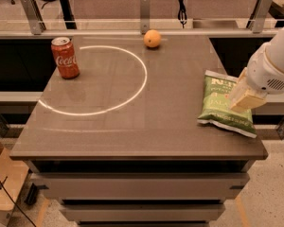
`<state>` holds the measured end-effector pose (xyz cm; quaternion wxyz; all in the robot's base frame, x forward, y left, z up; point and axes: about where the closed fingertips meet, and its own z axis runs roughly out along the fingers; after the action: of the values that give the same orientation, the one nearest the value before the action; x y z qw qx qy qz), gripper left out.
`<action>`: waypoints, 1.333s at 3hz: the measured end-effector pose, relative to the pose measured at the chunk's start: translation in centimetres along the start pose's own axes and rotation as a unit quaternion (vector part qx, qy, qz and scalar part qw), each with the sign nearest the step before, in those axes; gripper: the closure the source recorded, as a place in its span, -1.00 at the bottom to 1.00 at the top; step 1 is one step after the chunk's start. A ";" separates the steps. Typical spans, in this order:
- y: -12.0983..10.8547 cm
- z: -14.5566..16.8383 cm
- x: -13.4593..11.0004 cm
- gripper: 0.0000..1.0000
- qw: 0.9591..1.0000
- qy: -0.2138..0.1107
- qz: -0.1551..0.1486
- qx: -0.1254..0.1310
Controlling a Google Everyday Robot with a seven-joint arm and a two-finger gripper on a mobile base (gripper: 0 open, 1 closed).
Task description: Move green jalapeno chip bag near coke can
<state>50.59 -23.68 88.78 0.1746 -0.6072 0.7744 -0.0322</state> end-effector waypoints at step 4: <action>-0.6 -0.2 -0.4 -0.19 1.000 -0.015 0.006 -0.009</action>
Offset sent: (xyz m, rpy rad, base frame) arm 0.0003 0.0053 -0.0071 0.0019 0.0411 0.0074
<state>51.17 -23.50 89.23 0.1811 -0.6043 0.7757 -0.0150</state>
